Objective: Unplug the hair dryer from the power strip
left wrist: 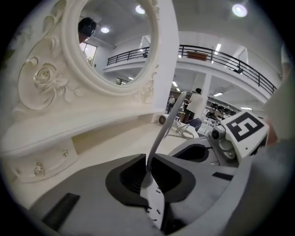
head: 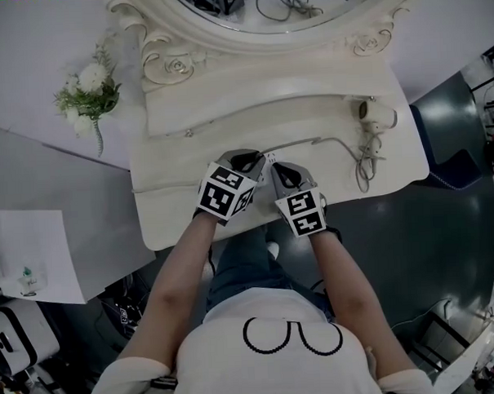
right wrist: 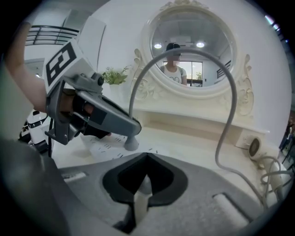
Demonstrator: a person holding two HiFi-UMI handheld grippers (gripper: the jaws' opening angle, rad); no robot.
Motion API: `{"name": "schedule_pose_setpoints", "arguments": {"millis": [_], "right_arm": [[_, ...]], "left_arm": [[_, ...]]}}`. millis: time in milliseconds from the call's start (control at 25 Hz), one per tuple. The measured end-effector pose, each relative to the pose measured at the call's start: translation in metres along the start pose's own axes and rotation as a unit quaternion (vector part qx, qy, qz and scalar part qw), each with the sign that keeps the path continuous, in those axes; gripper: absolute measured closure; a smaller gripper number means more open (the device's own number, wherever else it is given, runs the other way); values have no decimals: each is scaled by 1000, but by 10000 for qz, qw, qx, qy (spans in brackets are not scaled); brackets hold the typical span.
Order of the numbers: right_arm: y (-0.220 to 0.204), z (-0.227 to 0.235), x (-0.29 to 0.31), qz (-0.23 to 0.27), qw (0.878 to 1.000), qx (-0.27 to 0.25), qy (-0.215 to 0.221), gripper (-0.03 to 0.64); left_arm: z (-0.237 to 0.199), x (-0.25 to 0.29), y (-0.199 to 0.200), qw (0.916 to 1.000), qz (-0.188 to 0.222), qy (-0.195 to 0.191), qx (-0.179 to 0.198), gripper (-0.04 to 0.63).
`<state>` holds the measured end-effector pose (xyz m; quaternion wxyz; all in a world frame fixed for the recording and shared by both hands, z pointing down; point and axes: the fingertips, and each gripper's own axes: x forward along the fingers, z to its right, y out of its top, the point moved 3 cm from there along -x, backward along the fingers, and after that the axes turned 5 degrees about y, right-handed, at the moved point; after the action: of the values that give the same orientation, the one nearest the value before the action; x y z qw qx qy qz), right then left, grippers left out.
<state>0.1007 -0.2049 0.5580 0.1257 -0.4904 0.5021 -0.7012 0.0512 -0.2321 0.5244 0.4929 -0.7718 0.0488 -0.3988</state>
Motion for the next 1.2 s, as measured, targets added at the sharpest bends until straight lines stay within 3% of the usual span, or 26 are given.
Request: {"name": "schedule_pose_setpoints", "arguments": {"millis": [80,160,480,520,560,760,960,1120,1200], "right_arm": [[0,1,-1,22,10000,41,4,618],[0,1,-1,53,9999,115,57,618],[2,0,0,92,9994,134,310,614],[3,-3,-1,121,9991,85,390,603],[5,-6,-1,137,9987,28,492,494],[2,-21,5,38,9952,-152,966,362],[3,-26,9,54,9945,-235,1015,345],[3,-26,10,-89,9949,-210,984,345],[3,-26,11,-167,9949,-195,977,345]], "left_arm": [[4,-1,-1,9992,202,7,357,561],[4,-2,-4,9983,332,-46,480,561],[-2,0,-7,9999,66,-140,45,558],[-2,1,-7,9999,-15,-157,44,558],[-2,1,-6,9998,-96,-176,52,558],[-3,2,-5,9989,-366,-300,19,557],[-1,2,-5,9988,-429,-235,43,557],[-4,2,-3,9985,-453,-169,-263,558],[-2,1,-2,9986,-511,-122,-57,561]]}}
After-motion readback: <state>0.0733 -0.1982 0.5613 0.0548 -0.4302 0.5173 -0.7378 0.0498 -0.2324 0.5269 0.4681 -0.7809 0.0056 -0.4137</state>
